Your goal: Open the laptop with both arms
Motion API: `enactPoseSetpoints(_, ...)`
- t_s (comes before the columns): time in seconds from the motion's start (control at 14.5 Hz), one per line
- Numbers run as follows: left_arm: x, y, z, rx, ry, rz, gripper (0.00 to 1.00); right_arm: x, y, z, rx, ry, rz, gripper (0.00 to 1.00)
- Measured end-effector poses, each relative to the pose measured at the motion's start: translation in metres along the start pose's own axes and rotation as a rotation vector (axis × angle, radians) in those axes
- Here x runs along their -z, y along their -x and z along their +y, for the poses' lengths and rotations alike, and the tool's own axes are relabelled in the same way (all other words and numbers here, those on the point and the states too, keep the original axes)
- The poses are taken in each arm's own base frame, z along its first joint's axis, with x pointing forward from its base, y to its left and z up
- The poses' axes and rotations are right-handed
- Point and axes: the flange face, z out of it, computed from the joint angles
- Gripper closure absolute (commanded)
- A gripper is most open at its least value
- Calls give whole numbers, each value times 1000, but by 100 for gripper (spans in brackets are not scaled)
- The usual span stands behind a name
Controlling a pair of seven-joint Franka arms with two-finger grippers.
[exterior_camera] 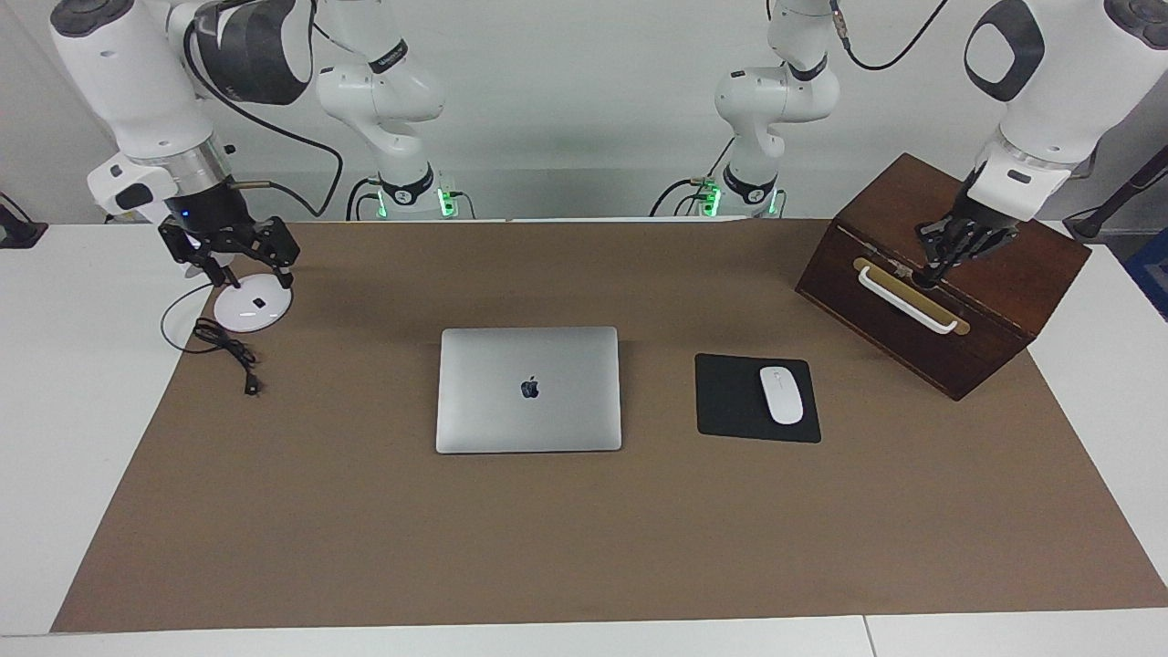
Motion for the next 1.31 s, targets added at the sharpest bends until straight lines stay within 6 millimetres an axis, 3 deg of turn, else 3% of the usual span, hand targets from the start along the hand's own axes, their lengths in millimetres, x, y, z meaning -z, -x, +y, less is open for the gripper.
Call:
enactPoseSetpoints(0.48,8,-17,-5,24,40,169,100,-29,14,-18,-75,-101,57,0)
enactPoseSetpoints(0.83,-34,-14,-2,33,63,233,100,-47,33,-63,-173,-174,88,0)
enactPoseSetpoints(1.31,-85,30,31,-114,58,291,100,-63,59,-129,-407,-386,139,0)
